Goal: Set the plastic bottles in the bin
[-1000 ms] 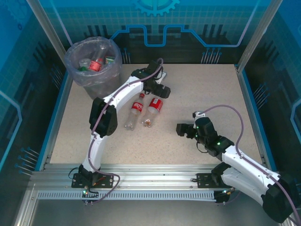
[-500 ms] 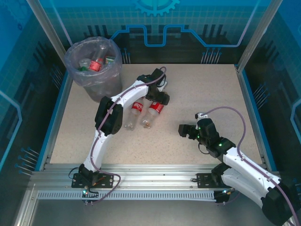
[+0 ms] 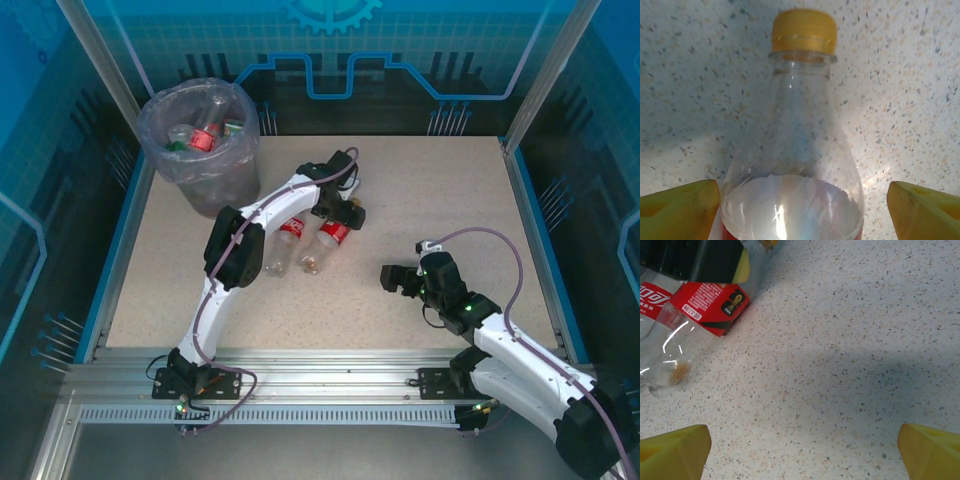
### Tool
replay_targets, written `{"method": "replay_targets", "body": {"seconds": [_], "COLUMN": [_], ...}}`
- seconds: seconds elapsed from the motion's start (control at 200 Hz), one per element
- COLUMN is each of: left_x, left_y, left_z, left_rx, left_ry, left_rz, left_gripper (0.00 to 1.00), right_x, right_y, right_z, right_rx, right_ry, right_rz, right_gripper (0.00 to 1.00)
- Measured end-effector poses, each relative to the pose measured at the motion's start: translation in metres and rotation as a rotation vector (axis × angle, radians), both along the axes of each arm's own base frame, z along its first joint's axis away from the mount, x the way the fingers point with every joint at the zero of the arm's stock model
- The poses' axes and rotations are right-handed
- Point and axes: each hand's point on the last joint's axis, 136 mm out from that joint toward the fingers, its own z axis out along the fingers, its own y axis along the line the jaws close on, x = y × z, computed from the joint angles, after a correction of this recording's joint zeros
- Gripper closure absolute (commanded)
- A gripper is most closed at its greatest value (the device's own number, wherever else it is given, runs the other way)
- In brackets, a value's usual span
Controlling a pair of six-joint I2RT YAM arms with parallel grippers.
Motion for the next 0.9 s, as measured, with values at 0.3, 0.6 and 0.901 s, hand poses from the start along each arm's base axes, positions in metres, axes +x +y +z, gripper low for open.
{"method": "replay_targets", "body": {"seconds": [0.3,0.6,0.901], "left_x": [-0.007,-0.007,0.010], "left_y": [0.002,-0.003,0.031], "left_z": [-0.010,0.019,0.241], "left_rx": [0.019,-0.030,-0.333], "left_ry": [0.025,-0.008,-0.375], "left_rz": [-0.005,-0.018,0.009], "left_gripper": [0.37,0.37,0.38], "right_x": [0.000,0.001,0.002], "right_y": [-0.002,-0.001,0.001], "right_z": [-0.001,-0.003,-0.009], "right_rx": [-0.001,-0.005,-0.013], "right_ry": [0.002,0.005,0.025], "right_rz": [-0.005,-0.001,0.012], "right_gripper": [0.03,0.03,0.03]}}
